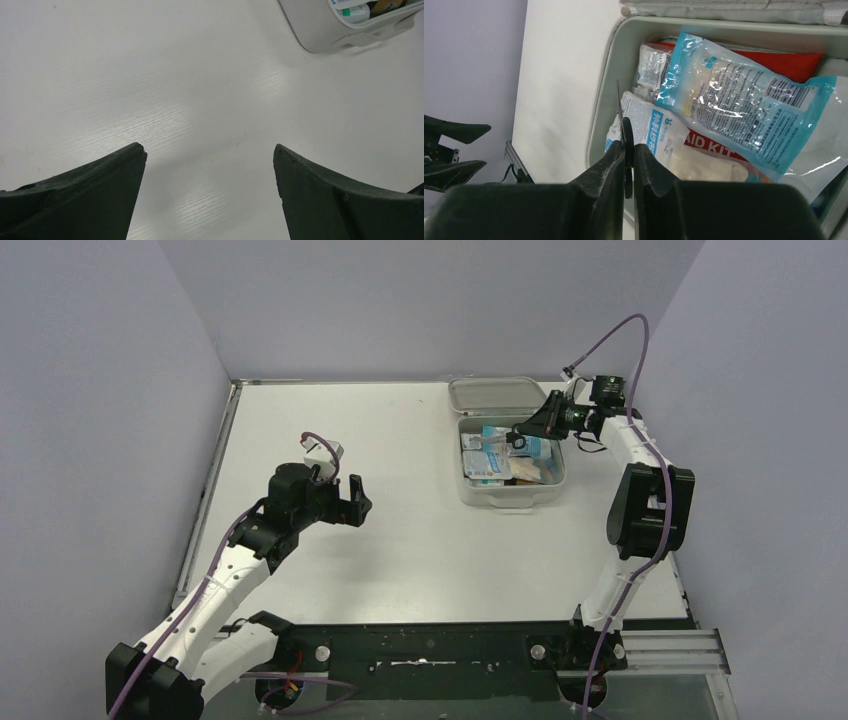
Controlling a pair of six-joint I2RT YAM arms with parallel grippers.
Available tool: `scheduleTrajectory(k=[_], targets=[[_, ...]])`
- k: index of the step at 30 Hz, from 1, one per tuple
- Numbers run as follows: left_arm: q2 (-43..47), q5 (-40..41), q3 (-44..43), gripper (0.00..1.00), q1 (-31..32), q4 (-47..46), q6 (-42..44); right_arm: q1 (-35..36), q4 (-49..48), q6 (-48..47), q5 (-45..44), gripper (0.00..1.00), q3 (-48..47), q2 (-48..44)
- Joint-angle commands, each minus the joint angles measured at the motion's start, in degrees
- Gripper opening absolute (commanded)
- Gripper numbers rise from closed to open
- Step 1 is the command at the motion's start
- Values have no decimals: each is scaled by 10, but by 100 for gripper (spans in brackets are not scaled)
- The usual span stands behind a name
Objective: Organize the medicine kit
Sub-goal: Place the scissors in the medicine box.
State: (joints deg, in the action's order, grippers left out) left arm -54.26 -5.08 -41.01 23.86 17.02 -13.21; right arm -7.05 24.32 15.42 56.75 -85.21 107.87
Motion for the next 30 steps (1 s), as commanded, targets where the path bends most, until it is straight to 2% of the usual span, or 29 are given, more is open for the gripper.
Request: scheduleTrajectory(k=[1,14,19,24,30], targets=[[9,-11,-9,97,-13,-12,9,2,-64,32,5,0,-47,38],[1,-15,-8,97,-25,-12,9,-1,-17,0,-8,0,-132,142],[0,-15,-8,97,-26,-11,9,-3,18,-11,-58,21,-170,156],[2,-17,-8,97,-27,-13,8,-3,52,-9,-135,49,-204,147],[8,-20,-7,97,-27,-13,6,12,61,2,-195,47,-184,107]])
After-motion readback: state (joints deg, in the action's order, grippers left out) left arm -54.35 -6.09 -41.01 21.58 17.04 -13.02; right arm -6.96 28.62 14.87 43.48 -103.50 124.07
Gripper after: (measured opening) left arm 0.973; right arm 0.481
